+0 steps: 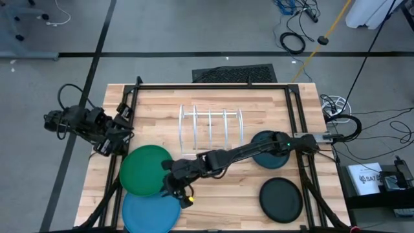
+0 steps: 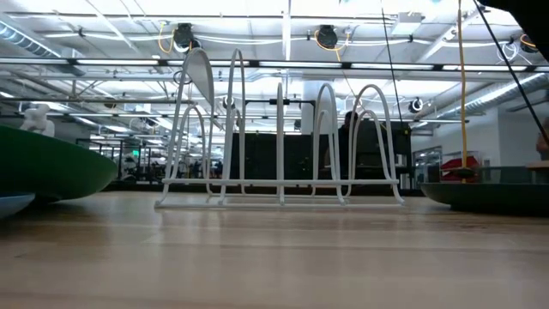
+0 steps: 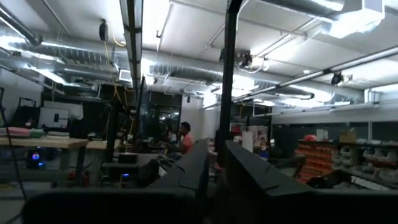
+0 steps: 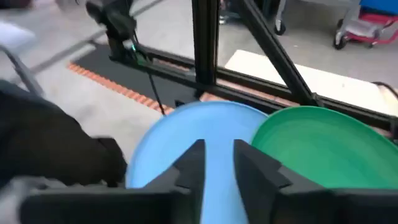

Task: Sort dishes
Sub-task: Put the green plate into the white dish rack

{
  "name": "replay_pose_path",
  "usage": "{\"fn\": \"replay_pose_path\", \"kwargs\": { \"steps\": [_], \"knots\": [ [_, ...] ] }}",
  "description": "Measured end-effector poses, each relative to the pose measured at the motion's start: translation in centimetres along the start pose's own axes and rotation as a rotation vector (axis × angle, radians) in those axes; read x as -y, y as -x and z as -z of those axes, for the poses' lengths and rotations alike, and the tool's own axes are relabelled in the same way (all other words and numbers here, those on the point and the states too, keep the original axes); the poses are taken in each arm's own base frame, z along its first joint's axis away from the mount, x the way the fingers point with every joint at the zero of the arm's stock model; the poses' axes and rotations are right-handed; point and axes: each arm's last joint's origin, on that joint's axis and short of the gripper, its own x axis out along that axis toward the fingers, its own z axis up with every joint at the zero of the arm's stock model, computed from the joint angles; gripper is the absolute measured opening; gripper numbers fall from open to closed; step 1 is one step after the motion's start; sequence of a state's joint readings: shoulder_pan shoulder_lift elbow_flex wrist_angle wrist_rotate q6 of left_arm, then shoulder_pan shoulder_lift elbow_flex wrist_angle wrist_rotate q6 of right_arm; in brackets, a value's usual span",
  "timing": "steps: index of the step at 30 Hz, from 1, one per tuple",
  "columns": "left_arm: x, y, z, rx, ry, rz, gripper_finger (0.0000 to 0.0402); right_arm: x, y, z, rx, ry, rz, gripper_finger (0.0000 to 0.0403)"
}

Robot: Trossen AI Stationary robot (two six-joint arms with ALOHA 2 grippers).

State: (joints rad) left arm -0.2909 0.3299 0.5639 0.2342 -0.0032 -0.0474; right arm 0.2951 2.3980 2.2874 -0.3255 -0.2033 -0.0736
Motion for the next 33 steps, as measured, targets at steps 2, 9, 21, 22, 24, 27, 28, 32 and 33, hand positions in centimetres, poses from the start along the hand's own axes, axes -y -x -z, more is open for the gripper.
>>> {"fn": "replay_pose_path", "kwargs": {
  "steps": [2,9,21,22,24,27,28,32,33],
  "knots": [
    [0.0,-0.3,0.1,-0.011,-0.003,-0.001,0.0091,-0.5,-0.7,0.6,-0.014,0.049,-0.01,0.0122],
    [0.0,-0.8,0.4,-0.035,-0.005,-0.006,0.0133,-0.6,-2.3,2.4,-0.077,0.144,0.112,0.0218],
    [-0.1,-0.8,0.5,-0.041,-0.005,-0.037,0.0135,0.5,-5.7,7.7,-0.231,0.235,0.193,0.0219],
    [-0.1,-0.8,0.5,-0.043,-0.006,-0.038,0.0135,0.7,-5.8,7.8,-0.231,0.244,0.206,0.0218],
    [-0.1,-0.8,0.5,-0.043,-0.005,-0.038,0.0135,1.0,-6.0,8.1,-0.235,0.257,0.227,0.0218],
    [-0.1,-0.8,0.5,-0.043,-0.005,-0.041,0.0135,1.5,-6.1,8.5,-0.245,0.262,0.24,0.0218],
    [-0.1,-0.8,0.5,-0.044,-0.005,-0.042,0.0135,1.6,-6.1,8.5,-0.245,0.267,0.241,0.0217],
    [-0.1,-0.8,0.5,-0.043,-0.005,-0.043,0.0135,2.2,-5.9,8.4,-0.239,0.279,0.249,0.0217],
    [-0.2,-0.8,0.5,-0.043,-0.005,-0.049,0.0135,2.3,-5.9,8.4,-0.244,0.282,0.248,0.0217]
  ]
}}
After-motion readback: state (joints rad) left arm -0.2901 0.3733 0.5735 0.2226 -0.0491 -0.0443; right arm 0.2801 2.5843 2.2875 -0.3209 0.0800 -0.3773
